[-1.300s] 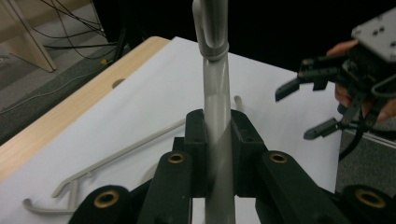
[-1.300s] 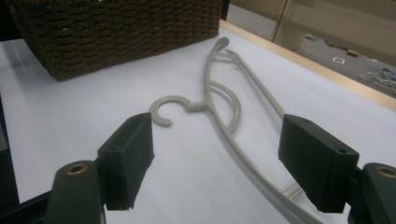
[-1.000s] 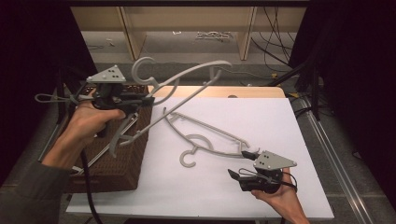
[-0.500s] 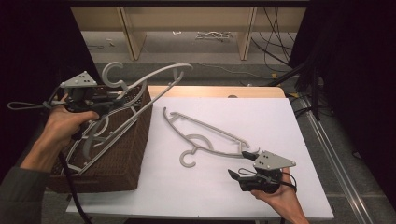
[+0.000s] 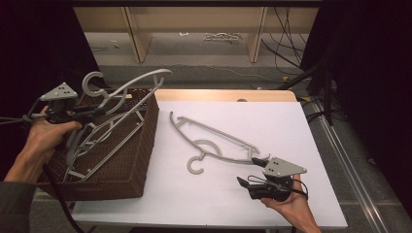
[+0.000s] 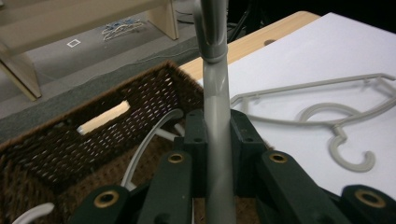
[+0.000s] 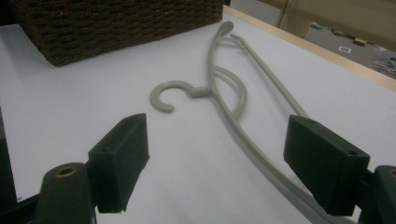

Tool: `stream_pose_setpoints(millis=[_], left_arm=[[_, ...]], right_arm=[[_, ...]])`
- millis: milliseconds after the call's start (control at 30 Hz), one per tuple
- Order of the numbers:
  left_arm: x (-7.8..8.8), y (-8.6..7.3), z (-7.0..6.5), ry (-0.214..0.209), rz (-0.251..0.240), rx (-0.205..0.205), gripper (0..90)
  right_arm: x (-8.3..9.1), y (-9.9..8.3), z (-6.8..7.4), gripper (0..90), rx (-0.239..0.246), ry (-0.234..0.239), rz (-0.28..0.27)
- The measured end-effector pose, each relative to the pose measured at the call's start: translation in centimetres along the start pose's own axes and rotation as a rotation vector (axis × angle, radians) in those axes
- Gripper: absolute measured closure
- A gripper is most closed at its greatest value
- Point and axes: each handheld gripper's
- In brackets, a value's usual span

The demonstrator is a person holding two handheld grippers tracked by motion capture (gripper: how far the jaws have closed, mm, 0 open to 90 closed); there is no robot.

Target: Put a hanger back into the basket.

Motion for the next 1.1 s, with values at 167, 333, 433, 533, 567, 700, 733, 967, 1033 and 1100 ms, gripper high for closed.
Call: stream_pose_setpoints(millis=[167,333,433,533,567,700,733,967,1033,1100], left_arm=[[0.3,-1.7,0.6,0.020,0.020,0.026,79.5],[0.5,-2.9,1.0,0.018,0.026,0.051,79.4],[0.7,-3.4,1.3,0.034,0.038,0.059,79.5],[0.7,-3.9,1.6,0.045,0.049,0.067,79.4],[0.8,-4.0,1.7,0.049,0.061,0.065,79.4],[0.6,-4.8,2.1,0.063,0.082,0.074,79.4],[0.6,-5.1,2.2,0.065,0.081,0.079,79.4],[0.3,-7.2,2.5,0.056,0.129,0.116,79.4],[0.0,-7.7,2.6,0.043,0.137,0.131,79.4],[-0.3,-8.0,2.6,0.033,0.144,0.135,79.4]], right_arm=[[0.0,0.0,-0.1,18.8,-0.004,0.003,0.001],[0.1,0.0,-0.1,18.4,-0.008,0.005,-0.002],[0.0,0.0,0.0,18.4,-0.006,0.008,0.001],[-0.1,-0.1,0.0,18.4,-0.012,0.007,-0.004],[-0.1,-0.1,0.0,18.5,-0.010,0.008,-0.002],[0.0,-0.1,-0.1,18.6,-0.008,0.008,0.008],[0.0,-0.1,-0.1,18.6,-0.008,0.008,0.008],[-0.1,-0.2,-0.1,18.7,-0.007,0.012,0.017],[-0.1,-0.2,0.0,18.9,-0.006,0.013,0.018],[-0.2,-0.2,0.0,19.1,0.001,0.011,0.018]])
Point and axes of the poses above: each handheld gripper's, and its own axes: x roughly backward along the jaws, y roughly out of its top, z roughly to its left, and after that the axes turned 10 degrees about -x, right-handed
